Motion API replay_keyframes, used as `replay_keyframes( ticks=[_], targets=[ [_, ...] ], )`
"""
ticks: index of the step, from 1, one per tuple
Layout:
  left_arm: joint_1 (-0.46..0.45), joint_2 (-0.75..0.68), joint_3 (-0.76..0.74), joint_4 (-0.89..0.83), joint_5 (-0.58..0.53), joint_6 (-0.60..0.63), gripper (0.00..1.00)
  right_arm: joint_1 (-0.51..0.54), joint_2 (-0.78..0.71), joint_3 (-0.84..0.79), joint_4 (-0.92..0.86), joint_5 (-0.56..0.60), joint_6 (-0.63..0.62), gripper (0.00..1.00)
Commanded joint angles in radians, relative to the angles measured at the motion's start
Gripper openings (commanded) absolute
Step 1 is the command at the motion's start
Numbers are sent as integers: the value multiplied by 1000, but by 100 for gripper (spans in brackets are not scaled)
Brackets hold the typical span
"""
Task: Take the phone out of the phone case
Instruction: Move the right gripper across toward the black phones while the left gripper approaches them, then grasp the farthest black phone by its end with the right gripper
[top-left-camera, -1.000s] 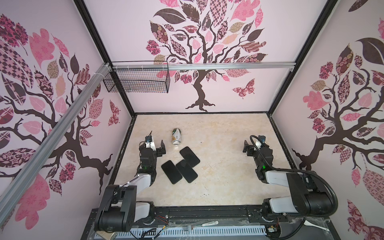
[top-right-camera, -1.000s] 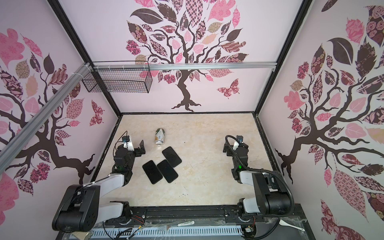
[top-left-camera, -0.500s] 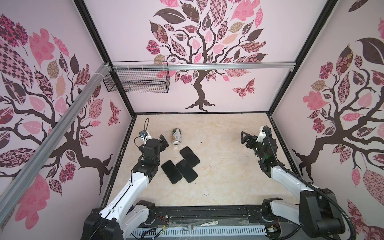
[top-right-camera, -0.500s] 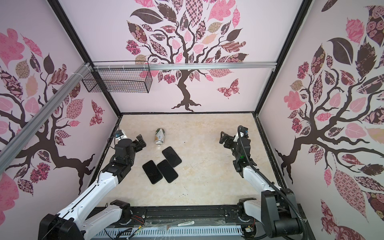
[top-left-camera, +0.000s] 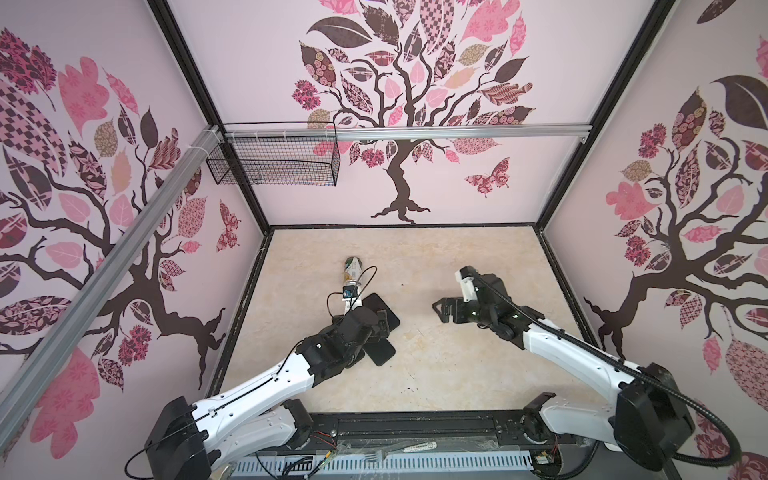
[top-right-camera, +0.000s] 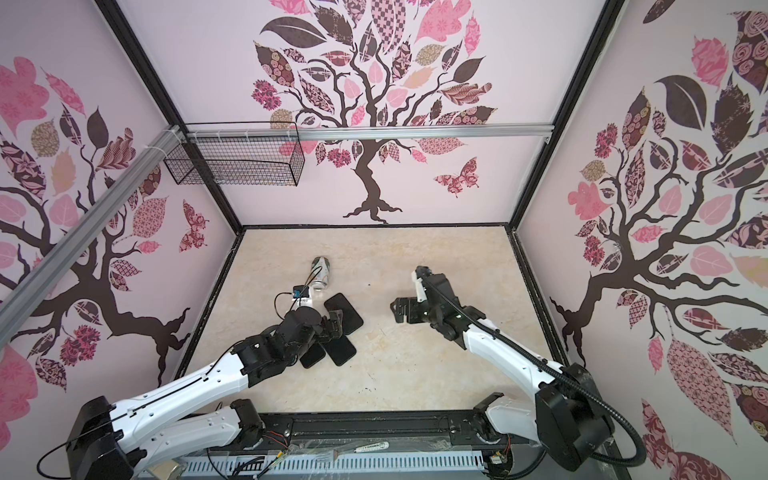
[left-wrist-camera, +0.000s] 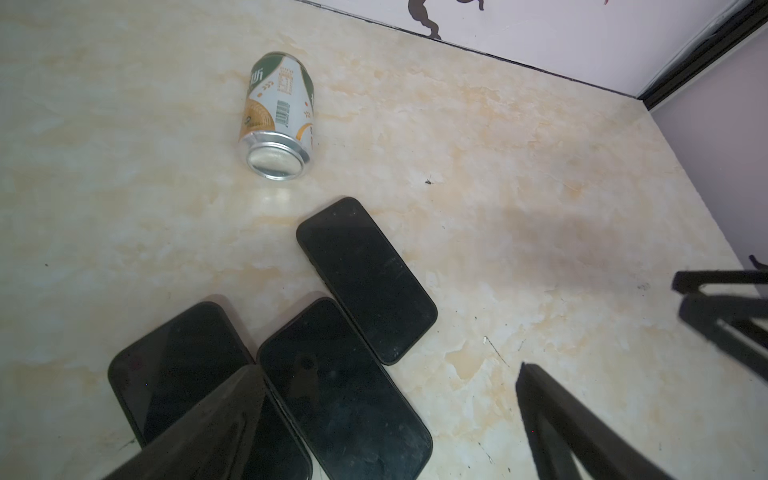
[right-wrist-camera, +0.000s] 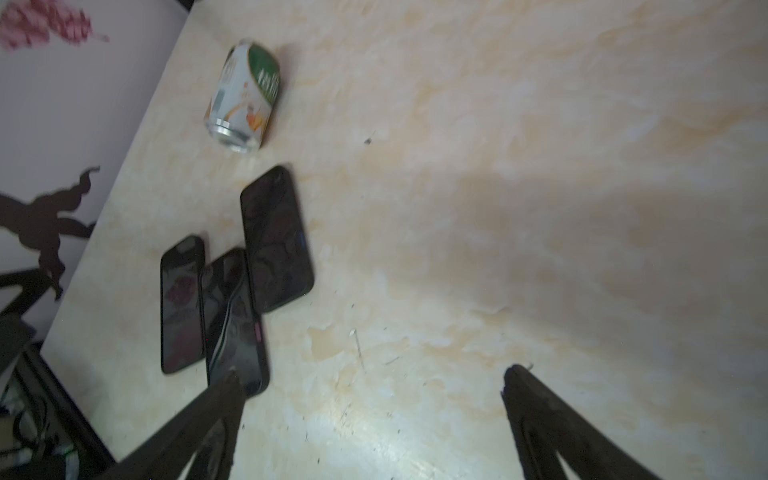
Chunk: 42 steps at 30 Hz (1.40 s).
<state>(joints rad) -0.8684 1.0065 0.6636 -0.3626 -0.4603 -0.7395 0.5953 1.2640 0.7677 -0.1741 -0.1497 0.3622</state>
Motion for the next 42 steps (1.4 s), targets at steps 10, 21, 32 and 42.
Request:
replay_keyframes(
  ticks=[10,21,32,42],
  targets=[
    [256,-223,-107,-111,213,-99,98,216,486,421,-203,90,-52,100],
    [557,-326,-148,-159,415,-110,98,257,876,866,-315,187,-94,100],
    [729,-307,-176,-104,564,-109,98,286,1118,1212,-468,224,-155,100],
    [730,-267,-154,-103,554,-91,98,301,1240,1369,-590,282,-168,100]
  ],
)
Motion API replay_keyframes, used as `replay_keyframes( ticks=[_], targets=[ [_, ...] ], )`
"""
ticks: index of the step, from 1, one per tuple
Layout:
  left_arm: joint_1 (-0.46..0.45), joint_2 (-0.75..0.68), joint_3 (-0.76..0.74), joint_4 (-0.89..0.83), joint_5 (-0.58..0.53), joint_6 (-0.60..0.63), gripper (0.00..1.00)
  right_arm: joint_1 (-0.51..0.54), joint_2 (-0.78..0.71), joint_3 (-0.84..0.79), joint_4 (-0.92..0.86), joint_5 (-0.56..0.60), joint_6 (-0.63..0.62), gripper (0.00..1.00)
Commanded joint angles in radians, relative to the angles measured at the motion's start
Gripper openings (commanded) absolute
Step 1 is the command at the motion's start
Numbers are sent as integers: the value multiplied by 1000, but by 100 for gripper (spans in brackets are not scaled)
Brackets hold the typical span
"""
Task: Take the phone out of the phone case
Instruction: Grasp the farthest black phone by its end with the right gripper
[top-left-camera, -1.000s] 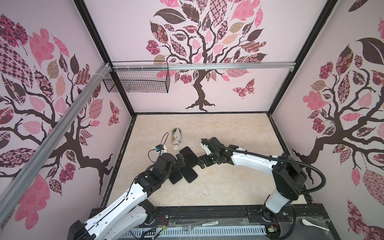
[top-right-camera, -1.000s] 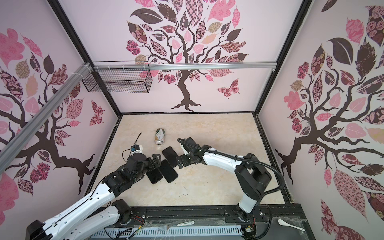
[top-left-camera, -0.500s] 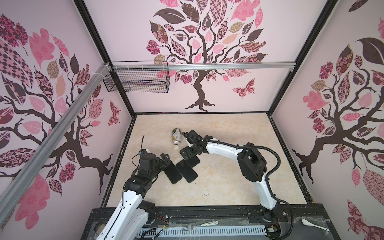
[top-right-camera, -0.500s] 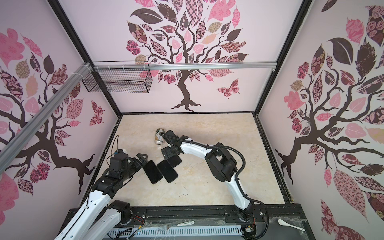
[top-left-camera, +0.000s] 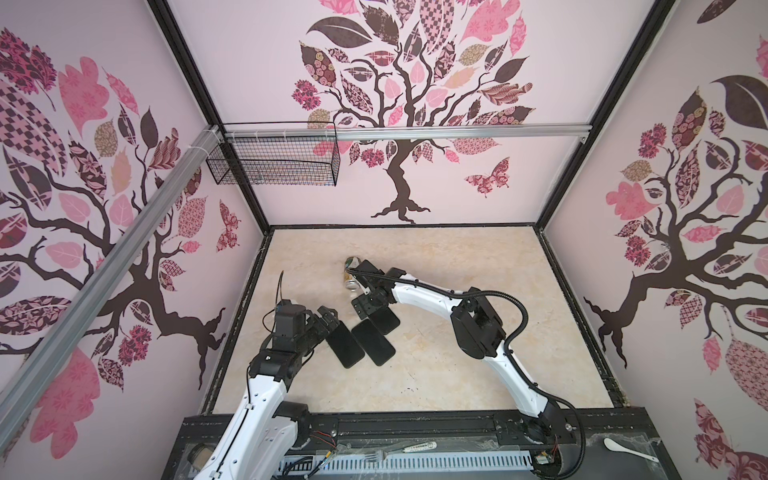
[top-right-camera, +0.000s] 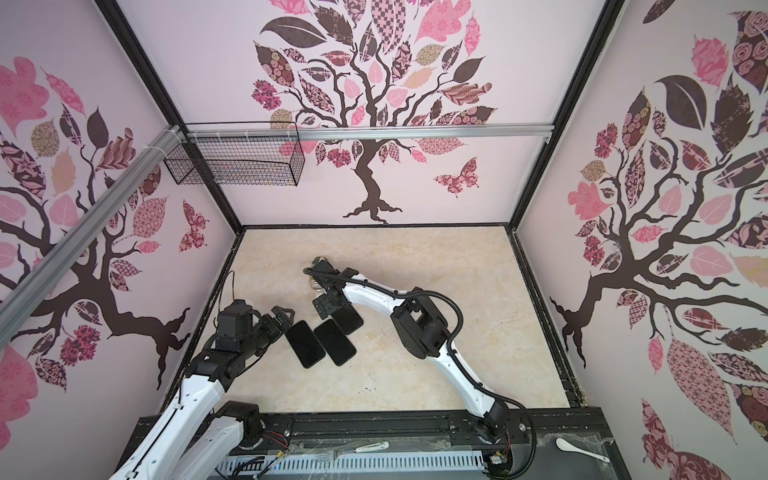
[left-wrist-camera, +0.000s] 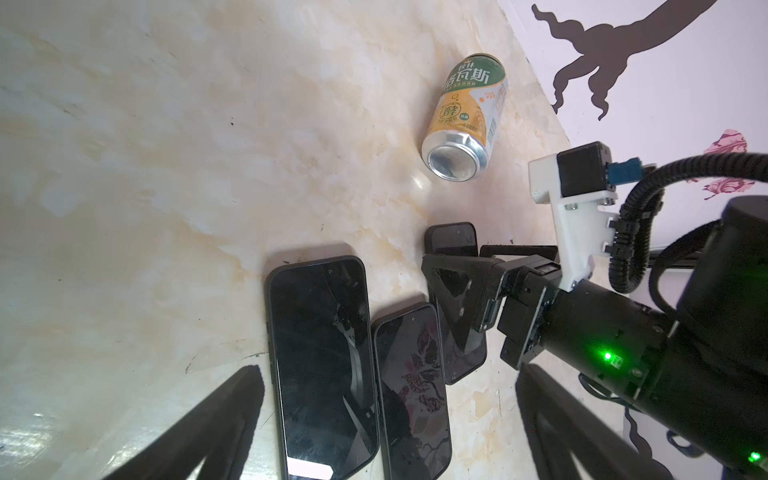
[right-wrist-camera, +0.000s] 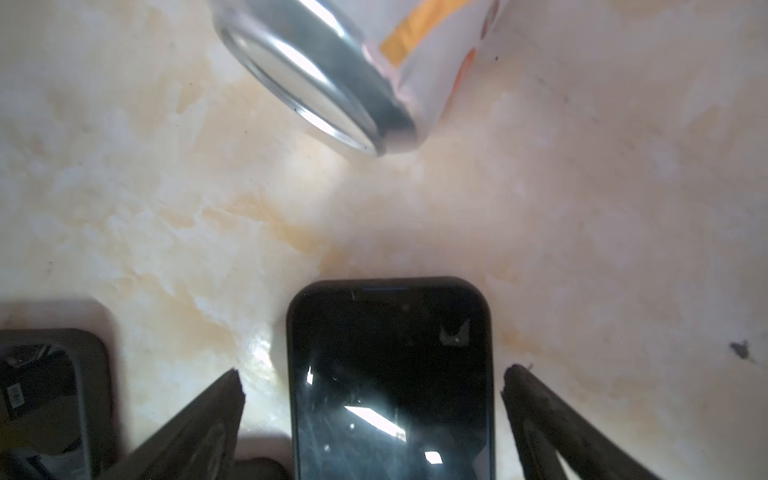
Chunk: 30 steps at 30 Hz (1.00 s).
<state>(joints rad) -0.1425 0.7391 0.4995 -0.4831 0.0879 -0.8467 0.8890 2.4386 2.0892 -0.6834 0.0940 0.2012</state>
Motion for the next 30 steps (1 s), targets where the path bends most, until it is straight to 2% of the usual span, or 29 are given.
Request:
replay_keyframes(
  ticks=[1,8,17,20,22,27,30],
  targets=[
    [5,0,11,17,6,18,98,8,67,53,-87,43,-4,100],
    [4,-17,14,-5,3,30,98,7,79,63,-113,40,27,96],
    [4,-10,31,19,45,94,98,-15,56,35,-160,30,91,78],
    [-3,25,42,39,69,111,98,-42,-18,-63,-126,31,105,70],
    [-19,49,60,43,67,127,98,-69,-67,-142,-90,23,109,68],
    [-144,94,110,42,-21,169,98,-126,-204,-353,-29,32,96,67],
    [-189,117,117,66,-22,157,98,-140,-298,-493,14,44,99,65]
  ],
)
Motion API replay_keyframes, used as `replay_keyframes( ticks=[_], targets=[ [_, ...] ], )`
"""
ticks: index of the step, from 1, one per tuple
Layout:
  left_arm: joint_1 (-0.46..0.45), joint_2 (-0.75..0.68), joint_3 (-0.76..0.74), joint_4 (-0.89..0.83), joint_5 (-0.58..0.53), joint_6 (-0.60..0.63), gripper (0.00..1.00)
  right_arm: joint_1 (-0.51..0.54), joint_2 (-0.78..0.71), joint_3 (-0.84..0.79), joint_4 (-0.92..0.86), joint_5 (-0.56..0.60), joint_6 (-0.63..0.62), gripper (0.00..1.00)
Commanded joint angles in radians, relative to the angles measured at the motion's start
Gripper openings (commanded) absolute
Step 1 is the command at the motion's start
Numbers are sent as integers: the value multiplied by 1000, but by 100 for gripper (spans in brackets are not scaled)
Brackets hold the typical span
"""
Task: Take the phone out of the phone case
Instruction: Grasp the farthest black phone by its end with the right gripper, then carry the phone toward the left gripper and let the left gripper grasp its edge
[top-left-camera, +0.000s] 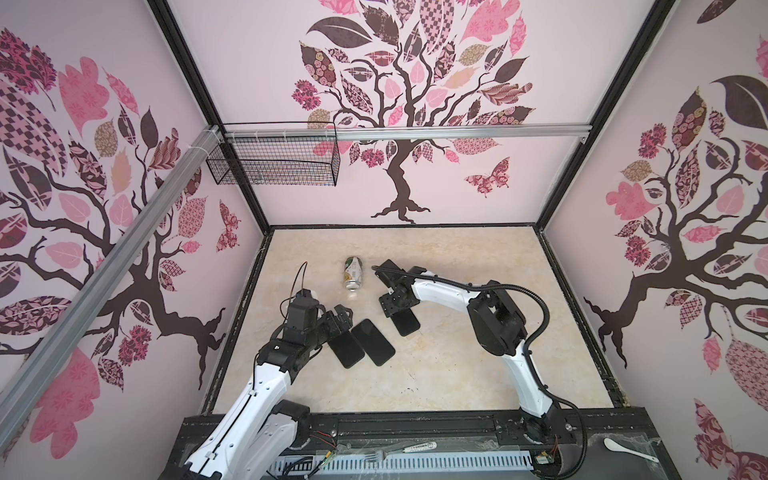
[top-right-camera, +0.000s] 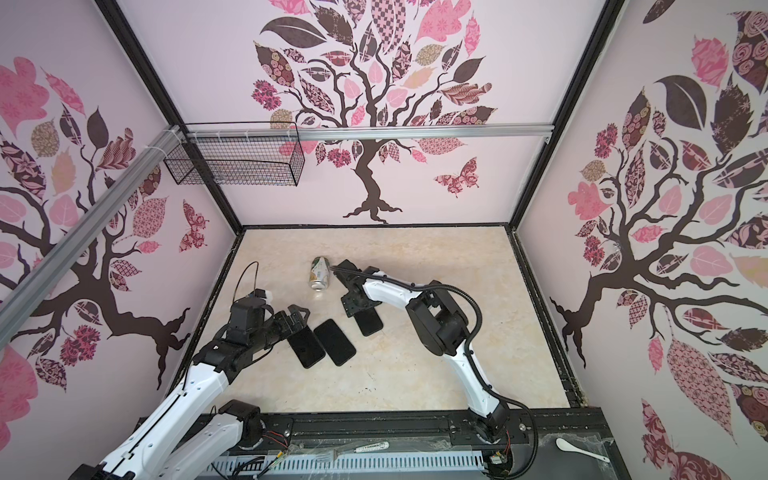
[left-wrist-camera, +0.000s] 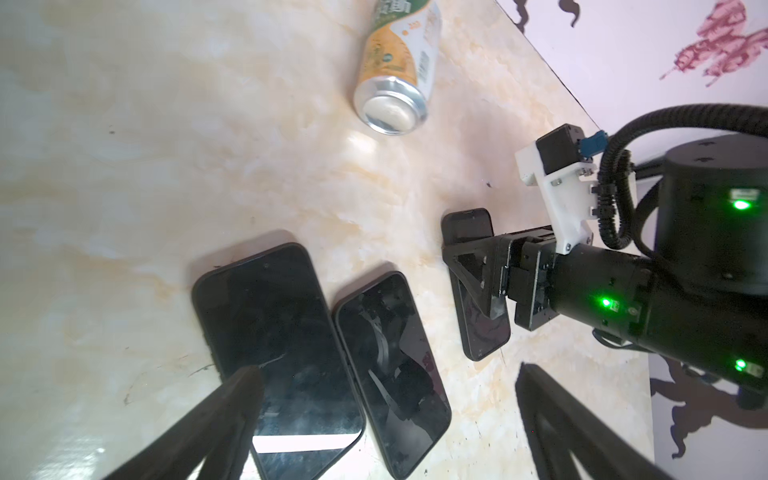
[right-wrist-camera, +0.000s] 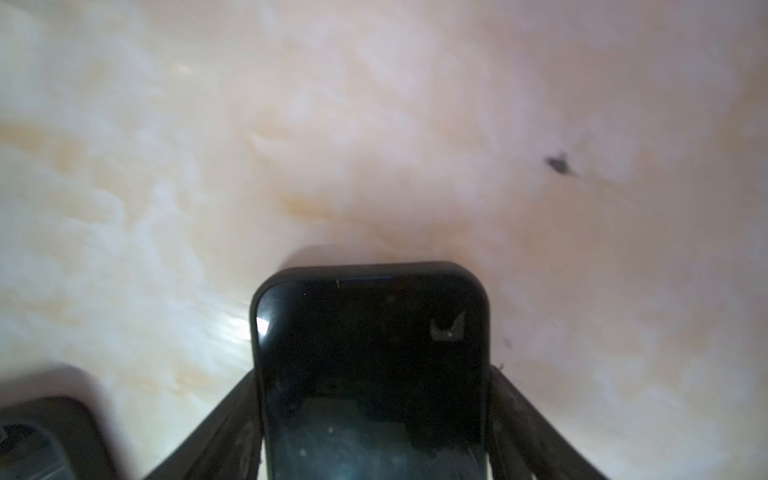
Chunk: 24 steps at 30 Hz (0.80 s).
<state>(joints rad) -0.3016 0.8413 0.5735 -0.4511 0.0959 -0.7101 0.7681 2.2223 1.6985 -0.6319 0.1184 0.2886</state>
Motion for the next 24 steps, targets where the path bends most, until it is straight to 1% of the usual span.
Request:
replay_keyframes(
  ticks=[1,4,7,9,13,18,21,22,24],
  targets=[
    [-40,21,42,44,-27,17,98,-21,-110,-140,-27,20,20,65],
    [-86,41,40,73,-27,13,98,-31,-194,-244,9,9,63,63],
    [-144,61,49,98,-35,12,96,-58,-286,-342,62,-45,139,59],
    [-196,76,55,126,-37,11,93,-94,-352,-418,116,-111,204,57],
    [-307,124,50,204,-17,-1,92,-171,-465,-555,233,-234,342,54],
    [-469,237,51,350,11,-26,89,-269,-613,-768,461,-410,526,48],
    [-548,332,60,452,45,-58,88,-302,-692,-866,553,-455,612,48],
    [-564,359,60,482,53,-66,88,-307,-714,-883,566,-456,628,48],
    [-590,418,62,546,71,-84,86,-309,-765,-908,567,-438,658,45]
  ],
)
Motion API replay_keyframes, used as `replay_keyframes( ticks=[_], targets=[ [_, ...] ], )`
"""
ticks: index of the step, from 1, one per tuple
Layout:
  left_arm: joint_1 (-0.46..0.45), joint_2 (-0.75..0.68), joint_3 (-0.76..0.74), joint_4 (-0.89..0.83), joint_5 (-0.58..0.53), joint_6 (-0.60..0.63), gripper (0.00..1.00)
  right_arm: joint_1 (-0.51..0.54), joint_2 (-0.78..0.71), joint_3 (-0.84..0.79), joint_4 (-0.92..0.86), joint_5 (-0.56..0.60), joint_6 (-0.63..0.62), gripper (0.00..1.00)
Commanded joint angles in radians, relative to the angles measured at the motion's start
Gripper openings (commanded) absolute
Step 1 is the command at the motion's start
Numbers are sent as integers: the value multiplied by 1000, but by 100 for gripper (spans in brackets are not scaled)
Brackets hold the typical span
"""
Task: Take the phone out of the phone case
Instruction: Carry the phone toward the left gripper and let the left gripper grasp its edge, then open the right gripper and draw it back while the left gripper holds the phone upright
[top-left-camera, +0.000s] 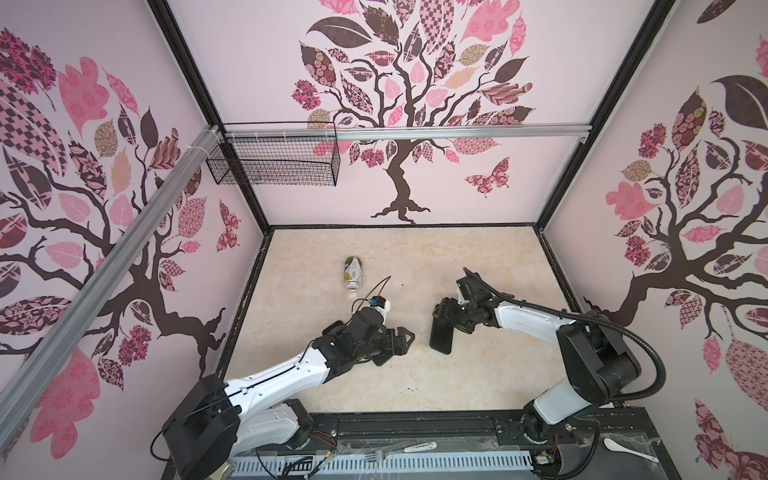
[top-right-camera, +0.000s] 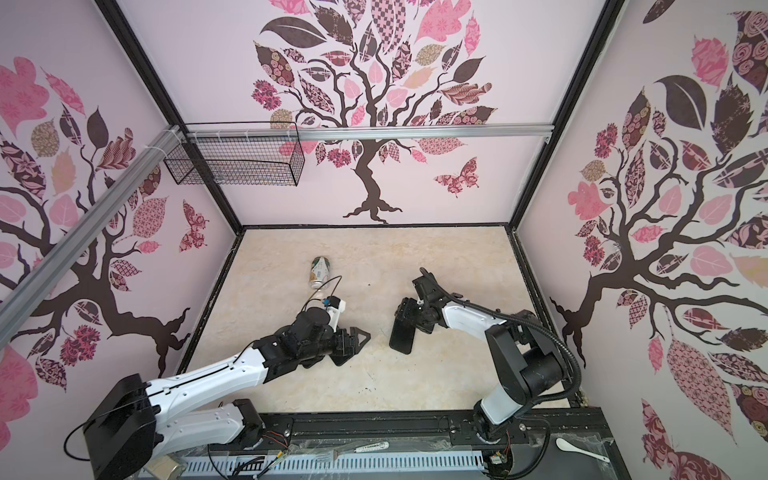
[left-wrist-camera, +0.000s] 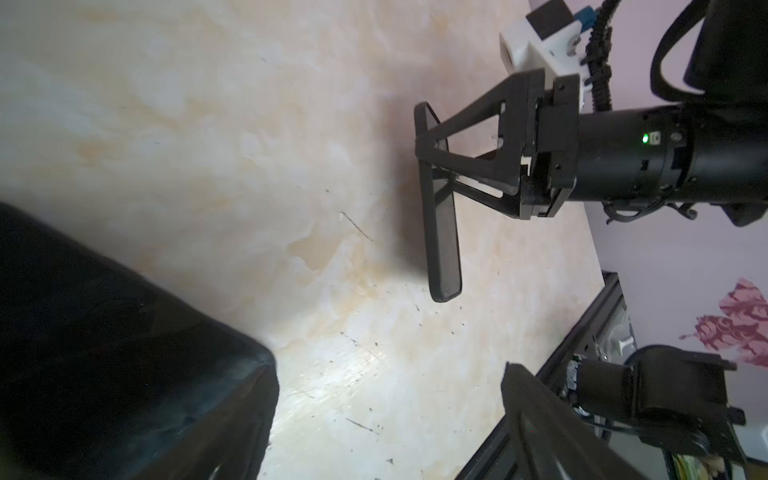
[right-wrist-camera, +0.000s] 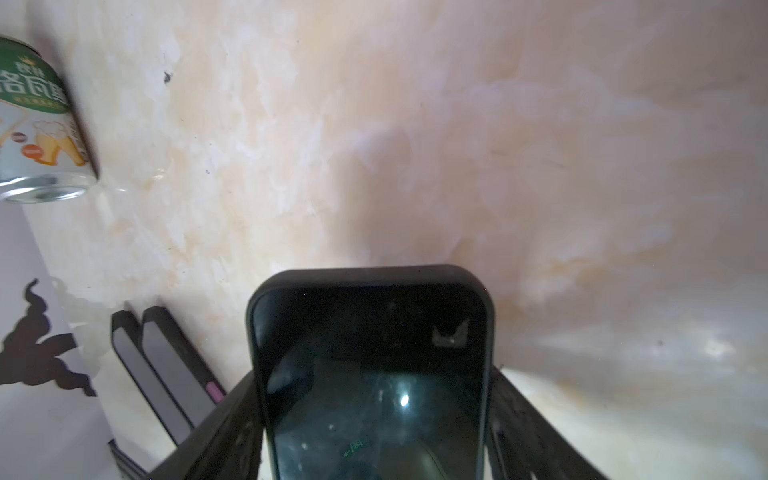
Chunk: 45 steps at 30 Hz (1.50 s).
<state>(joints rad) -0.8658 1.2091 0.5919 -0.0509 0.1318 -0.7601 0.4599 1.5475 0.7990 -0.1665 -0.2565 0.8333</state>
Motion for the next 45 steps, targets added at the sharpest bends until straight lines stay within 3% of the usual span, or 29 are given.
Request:
replay_keyframes(
  ticks=[1,5,11,19,26,35,38,40,43,45],
  targets=[
    [-31,74,44,170,41,-44,85,0,-112,-20,103,-56,126,43],
    [-36,162,52,270,88,-62,83,-1,-192,-82,143,-60,187,40],
    [-50,219,98,279,134,-17,79,-1,-239,-136,170,-106,251,39],
    [-71,285,119,281,158,12,62,-2,-278,-195,231,-149,356,33],
    [-88,321,141,292,154,18,41,-1,-308,-243,282,-161,437,31],
    [-91,328,149,283,157,24,16,-2,-352,-273,275,-118,461,30],
    [-91,313,161,244,140,31,4,-1,-372,-259,247,-104,437,31],
    [-91,298,182,178,116,43,0,-2,-395,-237,208,-77,400,34],
    [-91,268,202,126,91,51,0,-1,-442,-194,144,-20,319,51],
    [-91,241,214,102,74,55,0,-2,-478,-164,110,24,251,75]
  ],
)
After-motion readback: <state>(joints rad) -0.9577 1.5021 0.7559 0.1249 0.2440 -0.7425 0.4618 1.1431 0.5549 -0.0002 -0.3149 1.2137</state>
